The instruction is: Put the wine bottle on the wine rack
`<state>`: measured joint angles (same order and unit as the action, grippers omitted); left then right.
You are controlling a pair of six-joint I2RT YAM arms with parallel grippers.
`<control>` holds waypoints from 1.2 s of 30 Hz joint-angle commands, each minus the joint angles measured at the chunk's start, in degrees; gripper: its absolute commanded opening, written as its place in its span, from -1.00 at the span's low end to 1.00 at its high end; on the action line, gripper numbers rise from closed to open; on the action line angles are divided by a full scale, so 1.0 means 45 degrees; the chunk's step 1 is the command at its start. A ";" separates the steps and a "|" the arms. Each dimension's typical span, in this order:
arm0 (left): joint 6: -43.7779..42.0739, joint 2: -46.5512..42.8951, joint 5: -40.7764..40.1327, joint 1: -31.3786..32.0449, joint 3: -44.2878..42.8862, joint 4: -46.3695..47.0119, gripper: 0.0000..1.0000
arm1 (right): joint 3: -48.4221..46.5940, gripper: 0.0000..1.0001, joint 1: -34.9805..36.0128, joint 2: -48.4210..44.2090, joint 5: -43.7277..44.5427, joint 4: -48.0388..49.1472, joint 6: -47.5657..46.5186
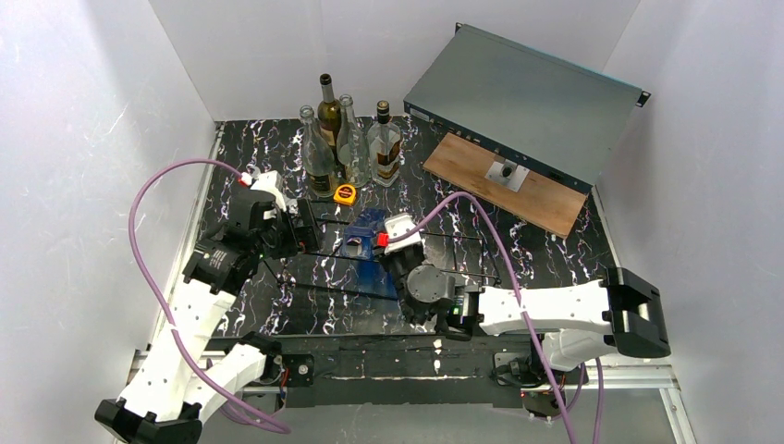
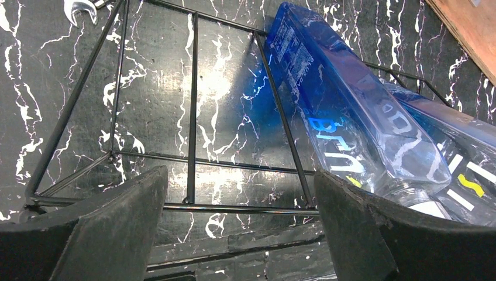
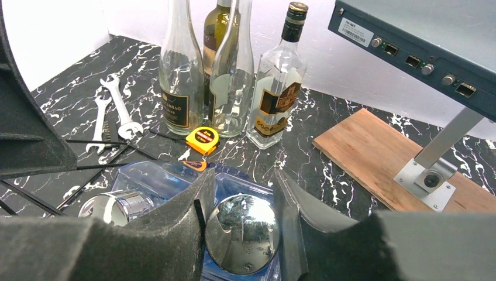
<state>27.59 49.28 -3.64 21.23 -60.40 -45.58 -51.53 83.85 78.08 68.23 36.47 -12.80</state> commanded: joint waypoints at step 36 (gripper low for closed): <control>0.0182 -0.0625 0.0152 0.0067 0.0378 -0.0384 0.89 | 0.0720 -0.28 0.1229 0.0800 0.0662 -0.5996 0.4208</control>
<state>28.18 47.40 -3.46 21.23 -58.00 -44.40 -51.88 88.88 79.96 75.07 25.43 -3.64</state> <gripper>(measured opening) 0.942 0.451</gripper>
